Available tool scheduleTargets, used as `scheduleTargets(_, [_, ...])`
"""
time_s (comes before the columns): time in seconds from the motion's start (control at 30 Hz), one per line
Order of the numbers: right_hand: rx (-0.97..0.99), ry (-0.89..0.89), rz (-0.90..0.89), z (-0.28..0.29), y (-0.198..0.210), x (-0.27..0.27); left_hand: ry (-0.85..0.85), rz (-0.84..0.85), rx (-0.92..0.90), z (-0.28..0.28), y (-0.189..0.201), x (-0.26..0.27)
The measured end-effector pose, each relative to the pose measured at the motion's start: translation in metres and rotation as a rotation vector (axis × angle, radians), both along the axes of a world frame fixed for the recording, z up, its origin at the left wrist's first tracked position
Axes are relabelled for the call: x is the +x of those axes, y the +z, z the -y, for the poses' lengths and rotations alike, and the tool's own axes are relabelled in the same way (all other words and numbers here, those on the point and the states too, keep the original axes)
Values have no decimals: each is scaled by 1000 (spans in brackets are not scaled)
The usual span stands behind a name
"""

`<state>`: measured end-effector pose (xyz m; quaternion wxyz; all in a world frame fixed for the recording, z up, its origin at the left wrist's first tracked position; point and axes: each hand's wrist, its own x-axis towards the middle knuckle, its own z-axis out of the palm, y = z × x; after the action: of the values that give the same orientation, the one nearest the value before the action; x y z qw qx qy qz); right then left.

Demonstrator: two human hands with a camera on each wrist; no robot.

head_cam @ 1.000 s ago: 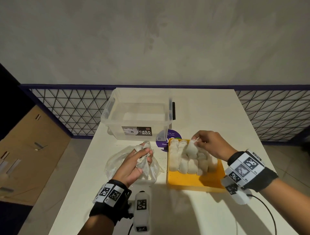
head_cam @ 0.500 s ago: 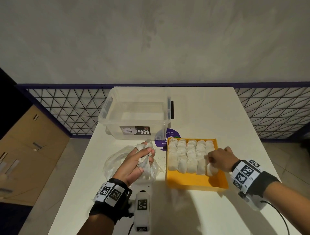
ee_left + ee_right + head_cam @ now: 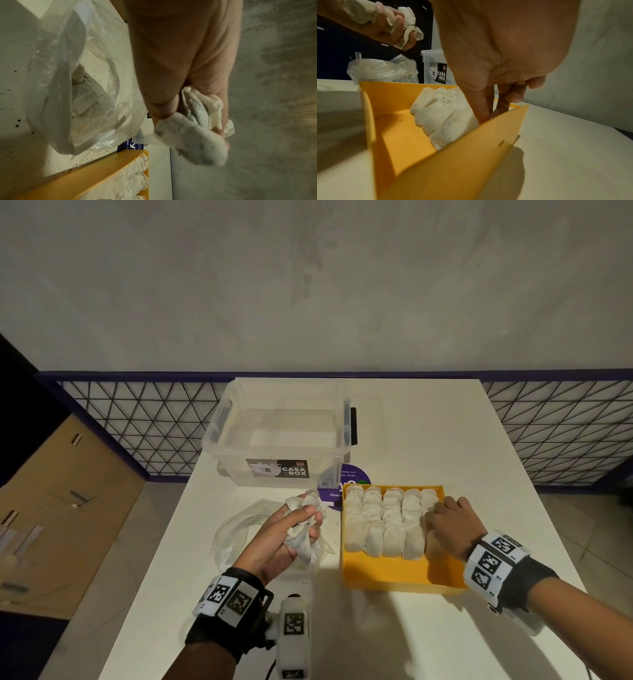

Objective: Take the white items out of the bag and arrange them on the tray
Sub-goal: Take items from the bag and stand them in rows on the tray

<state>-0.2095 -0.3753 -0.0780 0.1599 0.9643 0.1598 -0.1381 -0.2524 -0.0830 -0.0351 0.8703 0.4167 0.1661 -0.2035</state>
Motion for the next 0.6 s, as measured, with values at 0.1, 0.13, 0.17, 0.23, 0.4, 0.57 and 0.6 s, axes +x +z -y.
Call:
scheduleTargets(0.1, [41, -29, 18, 2, -1, -1, -4, 3, -1, 0, 1, 0])
scheduleTargets(0.13, [62, -38, 25, 1, 1, -1, -2, 3, -8, 0, 1, 0])
scheduleTargets(0.17, [99, -38, 46, -1, 4, -1, 2, 0, -19, 0, 2, 0])
scheduleTargets(0.23, [195, -13, 122, -6, 15, 2, 16, -12, -39, 0, 1, 0])
scheduleTargets(0.4, [610, 90, 159, -39, 50, 3, 15, -5, -13, 3, 3, 0])
scheduleTargets(0.57, [969, 267, 16, -95, 83, -6, 2, 0, 17, 8, 4, 0])
scheduleTargets(0.6, [984, 292, -14, -103, 84, -6, 1, 5, 21, 9, 4, 0])
